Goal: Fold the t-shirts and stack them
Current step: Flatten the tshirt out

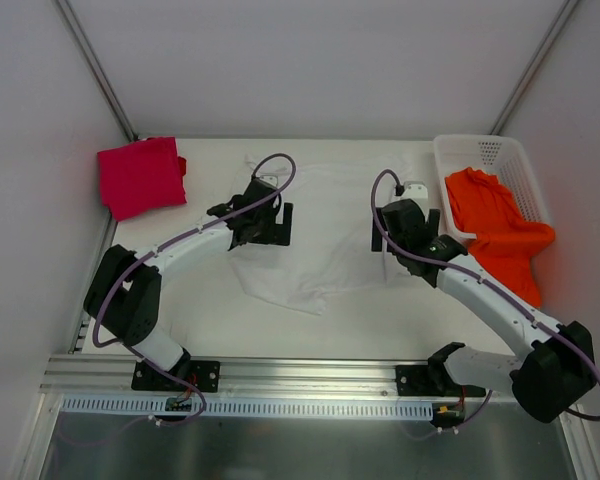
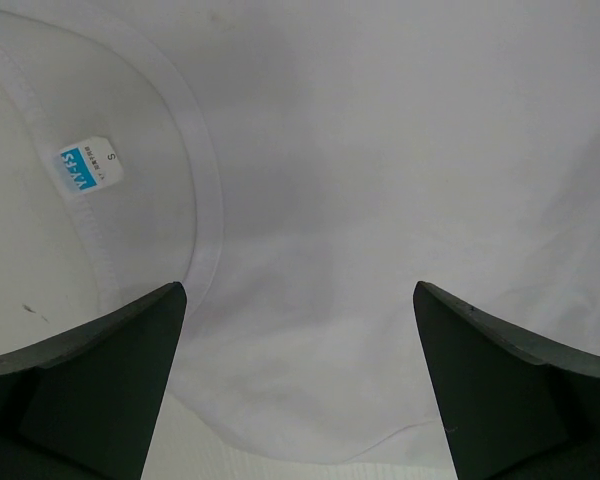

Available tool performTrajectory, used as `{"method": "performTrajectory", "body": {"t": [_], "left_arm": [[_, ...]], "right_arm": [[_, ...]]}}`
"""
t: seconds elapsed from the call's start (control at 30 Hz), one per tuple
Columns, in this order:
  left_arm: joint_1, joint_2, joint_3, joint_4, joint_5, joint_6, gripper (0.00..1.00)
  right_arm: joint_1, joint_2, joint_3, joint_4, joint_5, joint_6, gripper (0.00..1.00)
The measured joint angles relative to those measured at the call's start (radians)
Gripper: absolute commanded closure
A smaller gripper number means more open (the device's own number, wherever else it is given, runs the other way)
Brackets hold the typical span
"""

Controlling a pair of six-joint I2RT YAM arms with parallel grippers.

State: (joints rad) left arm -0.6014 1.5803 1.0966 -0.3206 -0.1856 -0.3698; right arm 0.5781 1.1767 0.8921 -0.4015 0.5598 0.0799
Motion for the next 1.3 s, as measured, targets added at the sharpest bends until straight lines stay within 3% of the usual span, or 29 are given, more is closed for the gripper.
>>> {"method": "performTrajectory", "body": {"t": [0.07,0.13,0.23,0.27,0.3,0.43,0.47,0.57,0.7,0.83,1.1,1.3], "left_arm": [[0.001,0.0,0.0,0.005,-0.002,-0.009,0.02],[0.0,0.0,0.0,0.008,-0.003,-0.011,0.02],[0.0,0.0,-0.004,0.014,-0.006,-0.016,0.03],[0.0,0.0,-0.01,0.017,-0.007,-0.019,0.04],[0.0,0.001,-0.015,0.019,-0.007,-0.023,0.05],[0.0,0.011,-0.038,0.019,-0.005,-0.043,0.13],[-0.002,0.016,-0.042,0.021,-0.005,-0.048,0.22],[-0.017,0.037,-0.053,0.024,0.0,-0.067,0.32],[-0.062,0.087,-0.056,0.025,0.003,-0.083,0.54],[-0.08,0.154,-0.056,0.014,-0.003,-0.09,0.61],[-0.08,0.191,-0.025,-0.052,-0.082,-0.097,0.58],[-0.075,0.188,-0.023,-0.132,-0.246,-0.132,0.5]], "right_arm": [[0.0,-0.012,-0.007,-0.001,0.0,0.006,0.08],[0.0,-0.016,-0.011,-0.003,0.001,0.007,0.28],[0.0,-0.016,-0.026,-0.005,0.0,0.01,0.7],[0.0,-0.015,-0.03,-0.006,0.0,0.006,0.92],[0.0,-0.013,-0.032,-0.007,0.002,0.003,0.99],[0.0,0.034,-0.032,0.0,0.011,0.013,1.0],[0.0,0.057,-0.032,0.0,0.011,0.013,0.99],[0.0,0.117,-0.032,-0.001,0.01,0.013,1.0],[0.0,0.145,-0.032,-0.001,0.008,0.016,1.0],[0.0,0.144,-0.033,-0.001,0.011,0.017,0.99],[0.0,0.053,-0.069,-0.014,0.038,0.016,0.99],[0.0,-0.01,-0.08,-0.023,0.051,0.017,0.99]]}}
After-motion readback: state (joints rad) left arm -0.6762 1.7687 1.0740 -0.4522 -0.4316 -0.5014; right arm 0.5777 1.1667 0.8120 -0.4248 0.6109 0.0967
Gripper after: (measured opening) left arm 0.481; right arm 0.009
